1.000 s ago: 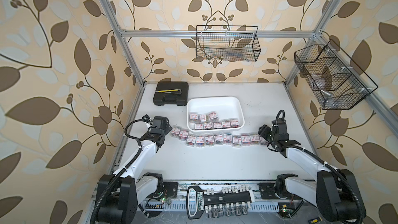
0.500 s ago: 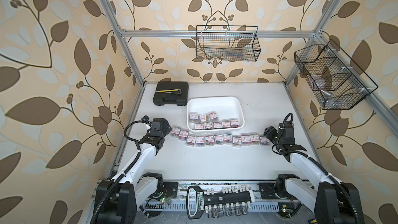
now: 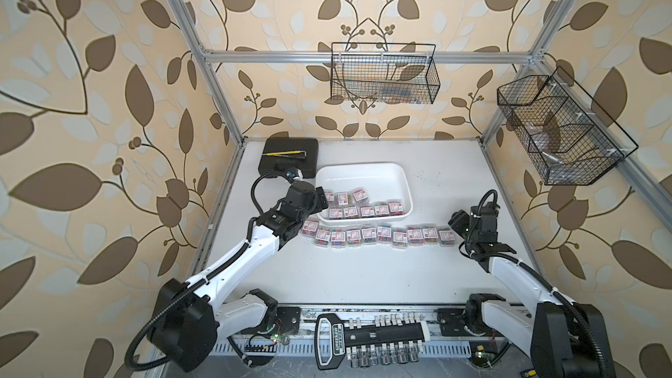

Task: Take the paper clips out of the storage box
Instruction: Place the boxed paper clips at the center of the board, then pick up the boxed paper clips from the storage box.

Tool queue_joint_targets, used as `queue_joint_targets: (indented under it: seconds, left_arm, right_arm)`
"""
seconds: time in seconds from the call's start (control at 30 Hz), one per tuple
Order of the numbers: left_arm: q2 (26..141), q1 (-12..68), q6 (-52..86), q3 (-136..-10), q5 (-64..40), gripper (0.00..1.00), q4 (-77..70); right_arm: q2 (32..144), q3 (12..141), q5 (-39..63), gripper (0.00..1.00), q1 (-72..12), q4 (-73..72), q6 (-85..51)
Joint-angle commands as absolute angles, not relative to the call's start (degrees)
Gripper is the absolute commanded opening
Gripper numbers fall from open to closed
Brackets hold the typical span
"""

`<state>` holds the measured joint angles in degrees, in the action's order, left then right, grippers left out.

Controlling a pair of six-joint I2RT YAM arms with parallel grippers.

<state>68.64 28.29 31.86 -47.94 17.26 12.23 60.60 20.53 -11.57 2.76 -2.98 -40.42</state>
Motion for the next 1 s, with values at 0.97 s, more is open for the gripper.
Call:
queue_joint_targets:
  seconds: [0.97]
  left_arm:
    - [119.3, 39.1, 43.9, -88.9, 20.6, 0.75, 28.6]
  right_arm:
    - [63.2, 23.2, -17.1, 0.69, -1.2, -5.2, -39.2]
